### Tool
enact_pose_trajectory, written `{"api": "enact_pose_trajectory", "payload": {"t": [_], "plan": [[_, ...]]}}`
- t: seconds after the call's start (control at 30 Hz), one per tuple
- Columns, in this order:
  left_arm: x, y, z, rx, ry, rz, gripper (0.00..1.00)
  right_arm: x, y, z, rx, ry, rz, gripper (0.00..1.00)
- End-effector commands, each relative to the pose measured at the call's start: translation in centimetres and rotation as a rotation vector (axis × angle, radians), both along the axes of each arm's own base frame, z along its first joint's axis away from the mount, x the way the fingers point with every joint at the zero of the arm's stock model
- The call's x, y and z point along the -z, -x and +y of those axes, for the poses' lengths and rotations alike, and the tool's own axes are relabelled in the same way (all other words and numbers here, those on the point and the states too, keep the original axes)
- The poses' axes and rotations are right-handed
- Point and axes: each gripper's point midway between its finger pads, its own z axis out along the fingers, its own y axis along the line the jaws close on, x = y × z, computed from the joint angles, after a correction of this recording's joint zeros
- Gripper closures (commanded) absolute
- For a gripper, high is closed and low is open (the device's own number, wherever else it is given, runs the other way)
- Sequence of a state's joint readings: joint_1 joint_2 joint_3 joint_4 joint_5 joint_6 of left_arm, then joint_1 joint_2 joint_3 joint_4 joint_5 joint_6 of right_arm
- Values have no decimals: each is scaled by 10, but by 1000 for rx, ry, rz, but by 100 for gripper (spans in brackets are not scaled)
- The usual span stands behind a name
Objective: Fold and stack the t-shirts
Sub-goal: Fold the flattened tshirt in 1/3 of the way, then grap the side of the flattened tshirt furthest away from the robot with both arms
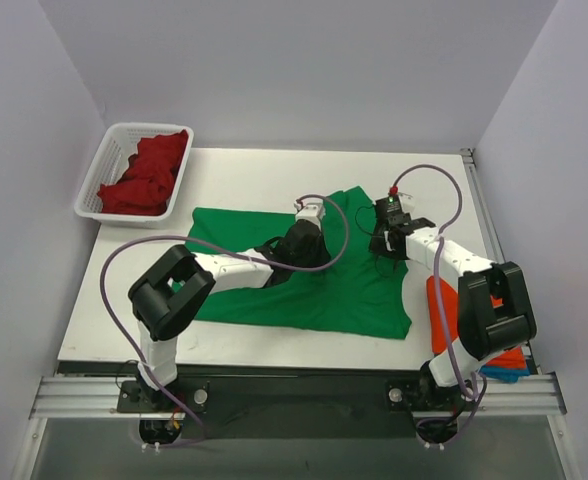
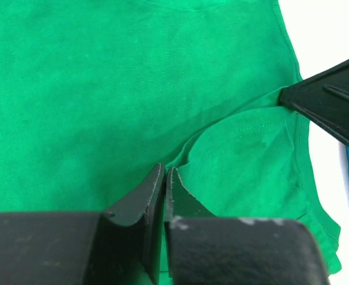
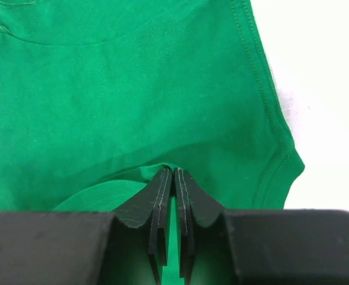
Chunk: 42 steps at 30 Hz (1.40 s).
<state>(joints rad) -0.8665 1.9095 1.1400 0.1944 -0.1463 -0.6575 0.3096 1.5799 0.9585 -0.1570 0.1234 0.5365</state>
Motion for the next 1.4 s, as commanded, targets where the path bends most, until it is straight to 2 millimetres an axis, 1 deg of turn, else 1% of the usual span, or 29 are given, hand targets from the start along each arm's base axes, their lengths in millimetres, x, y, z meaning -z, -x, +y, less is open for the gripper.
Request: {"api": "enact_pose_trajectory", "payload": {"t": [0.0, 0.1, 0.13, 0.2, 0.23, 0.27, 0.3, 0.33, 0.37, 0.4, 0.43, 0.47, 0.5, 0.53, 0.57, 0.6, 0.63, 0.7, 0.77, 0.83, 0.87, 0.9, 0.93, 0.97, 1.0, 1.03, 1.07, 1.2, 1.37], "plan": [[-20, -18, 1, -54, 65, -54, 83, -16, -18, 7, -40, 8, -52, 90], [-32, -25, 5, -62, 70, -64, 75, -22, -31, 13, -77, 4, -64, 86], [-36, -28, 8, -66, 63, -67, 61, -23, -34, 16, -85, 1, -54, 79], [-40, -31, 12, -74, 57, -74, 47, -26, -37, 17, -95, 1, -57, 63], [-46, -31, 16, -80, 51, -79, 41, -28, -39, 18, -99, -4, -60, 55], [-50, -37, 23, -99, 50, -84, 41, -34, -43, 21, -101, -19, -72, 47], [-54, -40, 29, -114, 50, -88, 41, -37, -46, 21, -103, -22, -79, 46], [-64, -44, 37, -136, 52, -89, 40, -39, -50, 23, -105, -30, -80, 46], [-67, -59, 58, -202, 42, -90, 40, -41, -53, 23, -103, -35, -79, 46], [-80, -70, 70, -248, 46, -96, 41, -52, -64, 24, -100, -53, -101, 46], [-79, -75, 91, -306, 15, -55, 43, -55, -69, 24, -95, -62, -102, 47], [-77, -92, 125, -403, -25, -35, 45, -50, -72, 23, -90, -69, -82, 47], [-100, -110, 142, -474, -19, -51, 47, -59, -82, 24, -89, -107, -99, 47], [-81, -110, 172, -561, -116, 20, 47, -55, -86, 25, -82, -120, -90, 47], [-83, -119, 188, -604, -137, 39, 48, -56, -91, 24, -77, -138, -91, 48], [-81, -132, 218, -675, -156, 65, 51, -57, -96, 24, -73, -150, -92, 48], [-78, -139, 231, -706, -191, 107, 51, -58, -105, 24, -73, -173, -94, 48], [-73, -150, 261, -794, -249, 135, 51, -57, -113, 25, -72, -193, -94, 48], [-66, -171, 295, -882, -328, 178, 51, -57, -130, 24, -66, -228, -98, 48], [-58, -177, 309, -924, -391, 203, 51, -55, -136, 22, -57, -241, -95, 48], [-38, -176, 318, -937, -451, 253, 51, -50, -139, 22, -56, -248, -87, 48], [-48, -187, 318, -945, -448, 231, 52, -51, -143, 21, -56, -256, -93, 48], [-46, -191, 321, -948, -462, 236, 52, -50, -144, 21, -57, -260, -93, 48], [-27, -189, 324, -943, -516, 275, 52, -48, -146, 21, -54, -263, -89, 48], [-34, -198, 325, -949, -513, 257, 52, -47, -148, 18, -50, -268, -92, 48], [-30, -199, 328, -956, -530, 264, 52, -45, -149, 17, -46, -273, -91, 48], [-16, -195, 332, -955, -574, 299, 52, -43, -150, 16, -45, -276, -90, 48], [-2, -192, 337, -963, -602, 326, 52, -36, -151, 9, -30, -294, -80, 49], [15, -189, 342, -966, -602, 356, 50, -31, -152, 9, -28, -313, -77, 49]]}}
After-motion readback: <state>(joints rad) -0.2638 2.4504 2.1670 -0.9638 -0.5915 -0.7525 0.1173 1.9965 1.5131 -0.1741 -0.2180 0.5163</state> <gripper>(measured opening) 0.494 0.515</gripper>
